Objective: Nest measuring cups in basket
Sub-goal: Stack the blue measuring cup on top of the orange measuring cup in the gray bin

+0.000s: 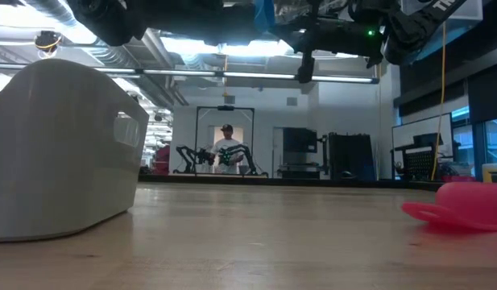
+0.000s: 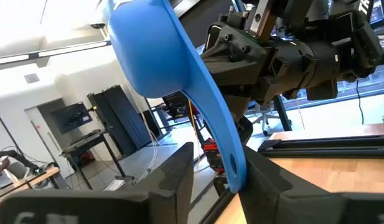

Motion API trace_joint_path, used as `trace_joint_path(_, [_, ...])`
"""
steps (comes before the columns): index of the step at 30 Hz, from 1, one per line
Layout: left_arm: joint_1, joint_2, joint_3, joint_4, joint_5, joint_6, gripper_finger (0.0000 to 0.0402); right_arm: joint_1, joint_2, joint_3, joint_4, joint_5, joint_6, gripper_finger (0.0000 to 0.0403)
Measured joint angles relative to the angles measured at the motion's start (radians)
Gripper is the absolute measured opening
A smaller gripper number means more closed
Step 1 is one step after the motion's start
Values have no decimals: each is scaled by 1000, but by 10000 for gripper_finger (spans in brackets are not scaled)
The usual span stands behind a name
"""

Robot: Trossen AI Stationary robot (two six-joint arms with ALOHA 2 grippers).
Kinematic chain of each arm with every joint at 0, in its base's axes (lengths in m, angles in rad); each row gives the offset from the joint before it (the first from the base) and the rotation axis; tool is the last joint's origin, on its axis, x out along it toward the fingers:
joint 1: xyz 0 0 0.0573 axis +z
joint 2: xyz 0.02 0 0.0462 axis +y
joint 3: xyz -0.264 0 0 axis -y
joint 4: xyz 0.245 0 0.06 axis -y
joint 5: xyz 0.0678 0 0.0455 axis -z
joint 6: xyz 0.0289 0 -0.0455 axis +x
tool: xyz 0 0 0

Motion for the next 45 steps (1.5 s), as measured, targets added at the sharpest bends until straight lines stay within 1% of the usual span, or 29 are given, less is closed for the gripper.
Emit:
trace_joint_path(5, [0,0,0,0,0,0,64,0,0,0,0,1,-1,11])
trace_joint_path(10, [0,0,0,0,1,0,16,0,0,0,0,2,1,12])
trace_joint_path(12, [0,0,0,1,-2,0,6,0,0,0,1,4,1,12])
trace_joint_path(30, [0,0,0,1,-2,0,2,0,0,0,0,3,3,14])
trace_joint_path(43, [-1,0,-1,0,1,1,1,0,0,0,-10,-4,2,63])
trace_joint_path(45, [-1,0,-1,1,1,1,1,0,0,0,-10,-30,0,64])
